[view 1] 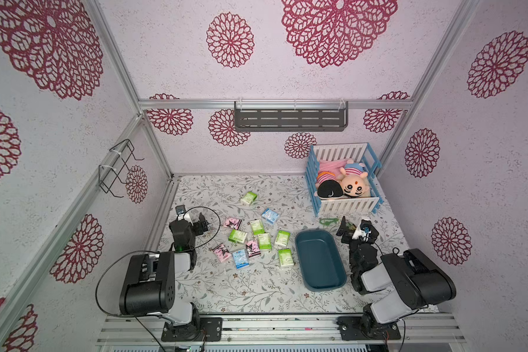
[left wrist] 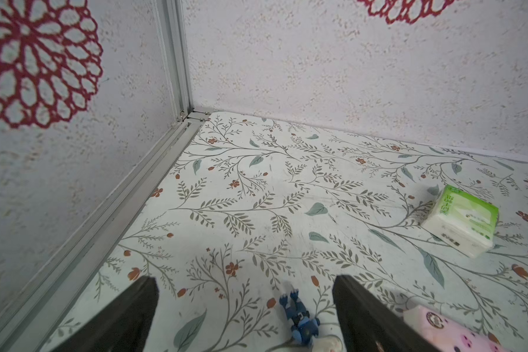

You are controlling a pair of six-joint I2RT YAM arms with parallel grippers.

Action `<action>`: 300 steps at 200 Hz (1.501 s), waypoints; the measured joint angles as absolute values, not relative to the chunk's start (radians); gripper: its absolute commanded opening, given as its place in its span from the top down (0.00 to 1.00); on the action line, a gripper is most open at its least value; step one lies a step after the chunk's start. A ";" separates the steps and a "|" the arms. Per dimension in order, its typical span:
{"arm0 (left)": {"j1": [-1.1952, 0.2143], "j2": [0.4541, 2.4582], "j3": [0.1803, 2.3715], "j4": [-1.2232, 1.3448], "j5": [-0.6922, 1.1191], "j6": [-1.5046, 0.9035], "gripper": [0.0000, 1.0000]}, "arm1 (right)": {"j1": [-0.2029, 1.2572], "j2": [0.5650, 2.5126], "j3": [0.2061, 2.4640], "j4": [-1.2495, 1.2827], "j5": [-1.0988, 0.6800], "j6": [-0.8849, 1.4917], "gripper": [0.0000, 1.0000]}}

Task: Put the pocket tissues into the storage box
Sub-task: Pick up the pocket tissues from the center of the board.

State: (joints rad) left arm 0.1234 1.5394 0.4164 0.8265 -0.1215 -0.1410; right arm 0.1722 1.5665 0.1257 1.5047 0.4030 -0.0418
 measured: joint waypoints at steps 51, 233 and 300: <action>0.123 1.539 0.416 0.826 -0.121 -0.140 0.03 | 0.156 1.567 0.142 1.469 0.393 -0.037 0.01; 0.068 1.114 0.896 -0.073 -0.107 -0.302 0.03 | 0.335 1.093 0.703 0.559 0.400 -0.033 0.01; 0.032 1.133 0.944 -0.254 -0.077 -0.339 0.03 | 0.507 1.704 1.520 -0.159 0.213 0.029 0.01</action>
